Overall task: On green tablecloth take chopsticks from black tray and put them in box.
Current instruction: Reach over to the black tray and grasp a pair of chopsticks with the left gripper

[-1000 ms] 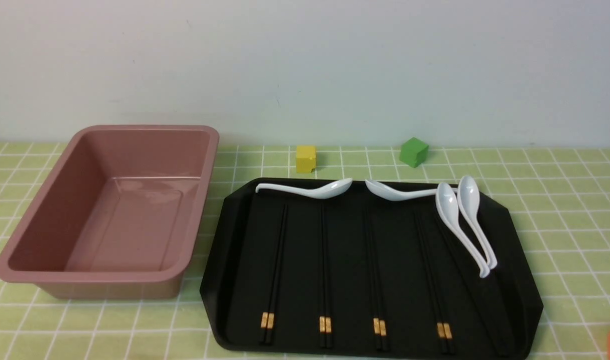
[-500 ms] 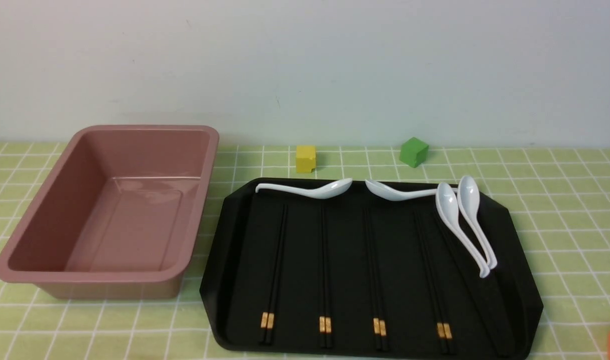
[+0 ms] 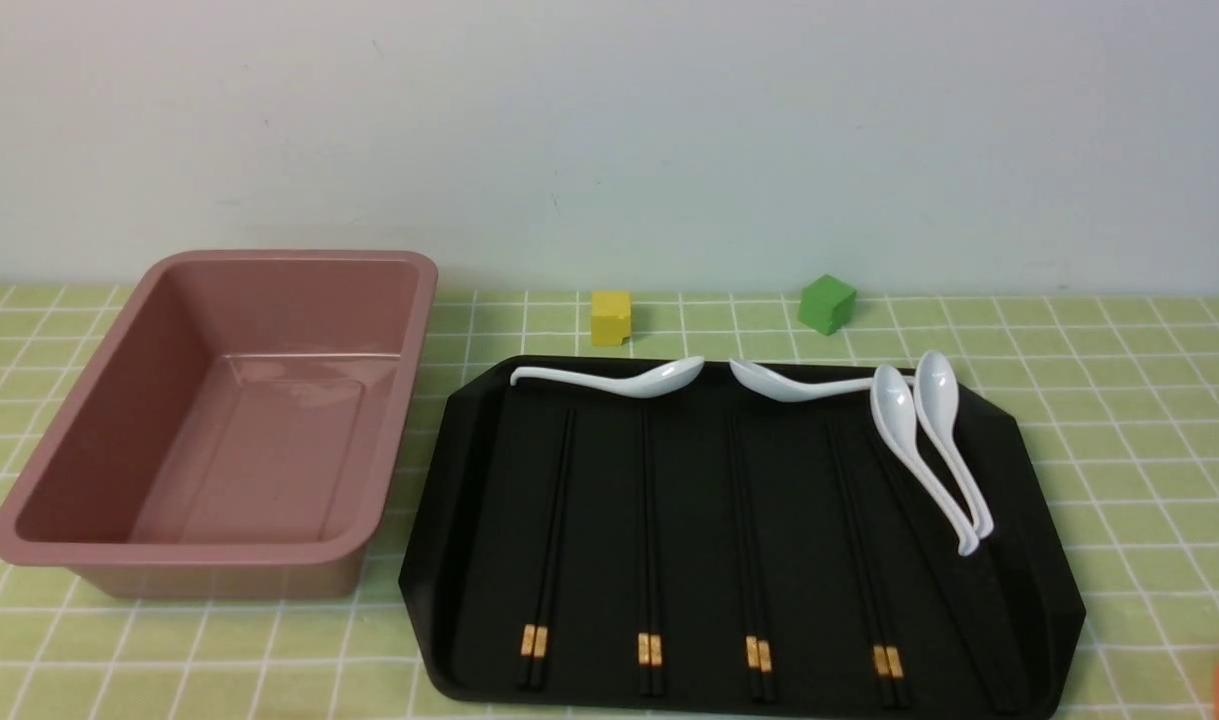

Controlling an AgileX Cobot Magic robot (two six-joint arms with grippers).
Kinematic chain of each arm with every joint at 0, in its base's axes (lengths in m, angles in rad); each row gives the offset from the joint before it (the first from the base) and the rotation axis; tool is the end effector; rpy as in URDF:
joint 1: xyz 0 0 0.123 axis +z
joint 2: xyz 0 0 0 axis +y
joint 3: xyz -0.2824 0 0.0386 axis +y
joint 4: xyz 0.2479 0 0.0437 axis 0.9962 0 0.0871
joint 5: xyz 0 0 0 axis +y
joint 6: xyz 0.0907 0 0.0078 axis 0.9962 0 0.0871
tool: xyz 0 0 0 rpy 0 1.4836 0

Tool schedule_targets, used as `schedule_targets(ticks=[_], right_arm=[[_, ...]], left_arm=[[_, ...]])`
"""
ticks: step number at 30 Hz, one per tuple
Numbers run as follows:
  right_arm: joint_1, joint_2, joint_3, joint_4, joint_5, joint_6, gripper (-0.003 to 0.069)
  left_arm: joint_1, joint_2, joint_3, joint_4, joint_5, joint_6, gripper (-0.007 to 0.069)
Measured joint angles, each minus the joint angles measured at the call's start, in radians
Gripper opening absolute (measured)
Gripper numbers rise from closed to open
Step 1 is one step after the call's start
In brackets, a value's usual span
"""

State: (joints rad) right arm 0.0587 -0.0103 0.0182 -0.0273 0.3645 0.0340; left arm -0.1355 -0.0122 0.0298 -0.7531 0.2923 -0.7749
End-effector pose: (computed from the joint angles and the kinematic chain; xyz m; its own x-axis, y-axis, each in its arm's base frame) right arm 0.0527 0.0022 0.1747 -0.2812 -0.0080 -0.9596 -0.0470 0.9989 0.0054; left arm 0.0511 -0.0252 0.1844 -0.3343 -0.9418 -0.0349 -0.1234 0.0805 -0.9891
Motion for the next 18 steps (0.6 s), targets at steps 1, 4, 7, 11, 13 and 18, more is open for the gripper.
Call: schedule_targets(ticks=[1,4,7,11,13,18], right_arm=[[0.000,0.000,0.000,0.000,0.000,0.000,0.0240],[0.000,0.000,0.000,0.000,0.000,0.000,0.0240],[0.000,0.000,0.000,0.000,0.000,0.000,0.0240],[0.000,0.000,0.000,0.000,0.000,0.000,0.0240],[0.000,0.000,0.000,0.000,0.000,0.000,0.0240],[0.000,0.000,0.000,0.000,0.001,0.000,0.0240]], left_arm=[[0.000,0.000,0.000,-0.026,-0.030,-0.002,0.0239],[0.000,0.000,-0.027,-0.053,-0.051,0.026,0.0237],[0.000,0.005,-0.158,-0.050,-0.060,0.146,0.0184],[0.000,0.159,-0.399,0.037,0.030,0.308,0.0027],[0.000,0.289,-0.510,0.115,0.164,0.353,-0.0013],[-0.001,0.723,-0.764,0.341,0.614,0.387,-0.0013]])
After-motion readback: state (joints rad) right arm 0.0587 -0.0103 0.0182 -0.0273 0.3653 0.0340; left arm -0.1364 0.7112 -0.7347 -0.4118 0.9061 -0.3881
